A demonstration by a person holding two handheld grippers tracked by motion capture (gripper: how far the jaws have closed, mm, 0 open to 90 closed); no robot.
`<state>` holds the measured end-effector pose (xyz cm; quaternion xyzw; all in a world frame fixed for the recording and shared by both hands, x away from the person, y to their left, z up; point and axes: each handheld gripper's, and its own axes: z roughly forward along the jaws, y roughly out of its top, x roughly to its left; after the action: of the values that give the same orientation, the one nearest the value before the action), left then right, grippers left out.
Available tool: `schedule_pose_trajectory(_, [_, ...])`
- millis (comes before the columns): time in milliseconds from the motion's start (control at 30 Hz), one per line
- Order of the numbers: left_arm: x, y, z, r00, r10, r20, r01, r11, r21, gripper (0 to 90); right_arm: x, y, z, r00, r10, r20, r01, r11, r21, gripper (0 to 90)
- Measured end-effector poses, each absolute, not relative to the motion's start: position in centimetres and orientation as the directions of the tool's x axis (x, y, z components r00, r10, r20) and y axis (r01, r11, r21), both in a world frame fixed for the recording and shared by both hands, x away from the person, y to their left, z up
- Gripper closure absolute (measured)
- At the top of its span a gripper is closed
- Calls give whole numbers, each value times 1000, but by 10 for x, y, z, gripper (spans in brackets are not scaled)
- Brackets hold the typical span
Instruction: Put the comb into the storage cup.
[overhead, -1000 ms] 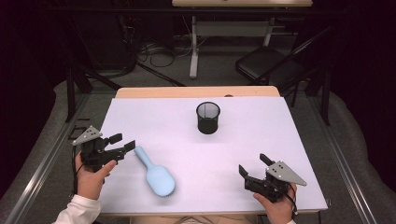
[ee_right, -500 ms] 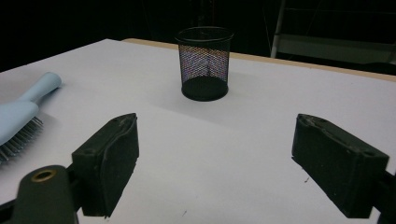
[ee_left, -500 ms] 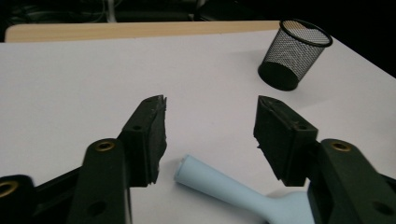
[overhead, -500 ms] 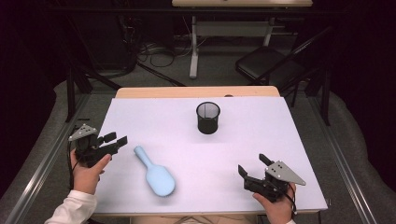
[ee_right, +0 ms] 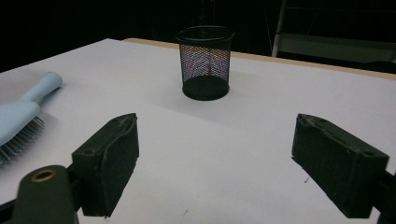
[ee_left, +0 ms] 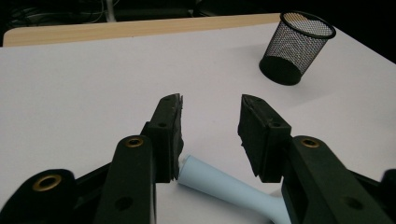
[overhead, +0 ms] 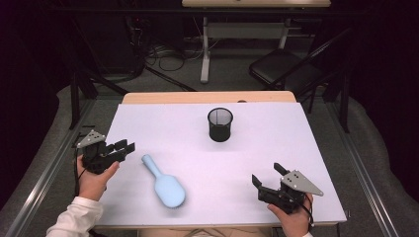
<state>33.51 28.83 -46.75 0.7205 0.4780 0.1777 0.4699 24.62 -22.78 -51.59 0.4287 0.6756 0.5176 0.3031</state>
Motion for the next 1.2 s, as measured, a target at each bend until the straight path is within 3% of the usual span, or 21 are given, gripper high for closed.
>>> schedule_pose_trajectory(600, [357, 283, -471, 433, 883, -183, 598, -129, 791, 763, 247, -228, -516, -451, 892, 38, 269, 96, 958, 147])
schedule_pose_trajectory(900, [367, 279, -476, 415, 891, -184, 631, -136, 764, 899, 247, -228, -517, -452, 891, 38, 271, 96, 958, 147])
schedule_pose_trajectory(1200, [378, 271, -484, 422, 891, -167, 664, -178, 727, 900, 247, -227, -516, -453, 892, 21, 267, 113, 957, 147])
